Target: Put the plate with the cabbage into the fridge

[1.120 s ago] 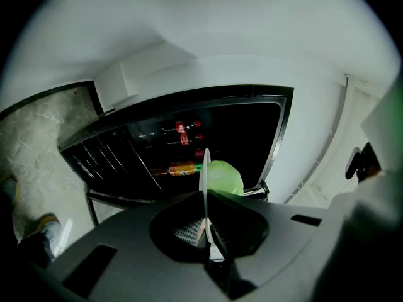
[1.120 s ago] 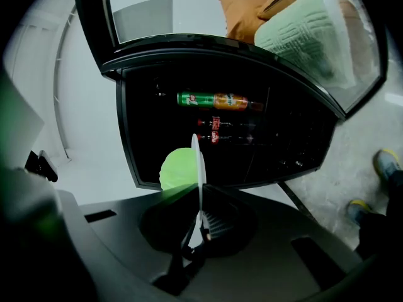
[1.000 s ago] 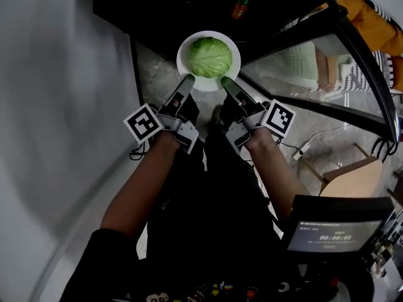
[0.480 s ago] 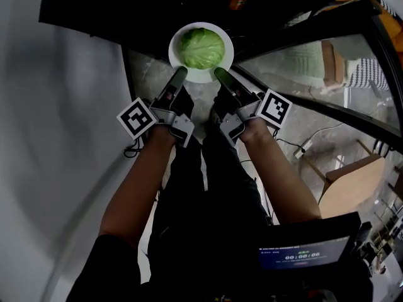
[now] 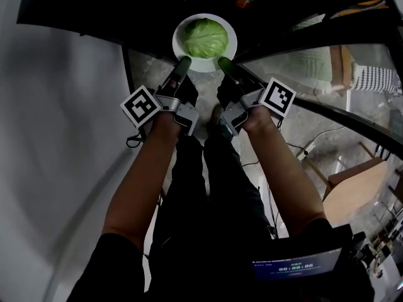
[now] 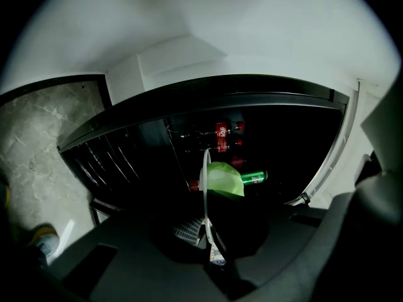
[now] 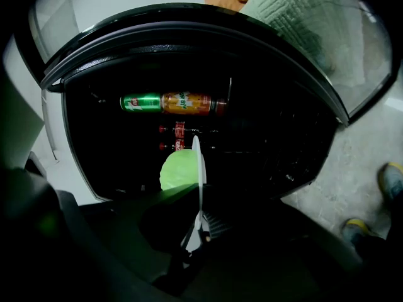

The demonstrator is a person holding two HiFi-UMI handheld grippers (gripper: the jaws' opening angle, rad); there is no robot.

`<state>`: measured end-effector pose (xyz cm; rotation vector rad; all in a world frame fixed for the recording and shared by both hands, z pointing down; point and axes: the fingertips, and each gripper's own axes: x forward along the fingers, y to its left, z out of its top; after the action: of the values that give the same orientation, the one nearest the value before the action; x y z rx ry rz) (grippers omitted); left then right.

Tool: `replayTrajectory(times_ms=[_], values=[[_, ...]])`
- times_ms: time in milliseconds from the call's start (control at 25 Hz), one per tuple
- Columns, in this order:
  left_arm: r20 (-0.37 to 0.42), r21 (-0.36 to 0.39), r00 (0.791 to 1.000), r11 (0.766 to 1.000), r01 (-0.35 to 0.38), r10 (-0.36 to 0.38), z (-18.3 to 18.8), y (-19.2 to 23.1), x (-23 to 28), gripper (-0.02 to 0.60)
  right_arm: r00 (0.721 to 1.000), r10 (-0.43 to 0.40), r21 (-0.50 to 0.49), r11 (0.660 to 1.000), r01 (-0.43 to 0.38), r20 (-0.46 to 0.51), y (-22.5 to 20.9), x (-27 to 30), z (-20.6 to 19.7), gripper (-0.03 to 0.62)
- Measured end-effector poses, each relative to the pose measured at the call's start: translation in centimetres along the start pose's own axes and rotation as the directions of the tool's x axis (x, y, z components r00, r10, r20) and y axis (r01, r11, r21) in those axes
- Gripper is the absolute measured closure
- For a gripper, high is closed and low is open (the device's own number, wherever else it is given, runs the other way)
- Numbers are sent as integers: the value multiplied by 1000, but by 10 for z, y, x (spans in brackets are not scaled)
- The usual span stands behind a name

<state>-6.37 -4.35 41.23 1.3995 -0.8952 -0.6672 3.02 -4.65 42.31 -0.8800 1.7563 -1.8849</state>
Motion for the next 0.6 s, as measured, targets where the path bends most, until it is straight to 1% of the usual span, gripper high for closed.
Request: replayTrajectory(times_ms=[120,360,480,600], values=[[-10,7,1000,1000,-8,8,0,-1,-1,566,1000,-8,7,1000,8,3,1,-1,-1,572],[-21,23,998,998,-58,59,1,1,-4,566,1000,-26,20,999,26,8,2,-2,-1,572],[-16,23,998,998,-66,66,2,2,-4,566,1000,-25,22,999,25,8,4,-1,0,572],[-11,7,998,998,-59,59,1,-2,-3,566,1000,-28,28,999,27,12,5,-2,0,572]])
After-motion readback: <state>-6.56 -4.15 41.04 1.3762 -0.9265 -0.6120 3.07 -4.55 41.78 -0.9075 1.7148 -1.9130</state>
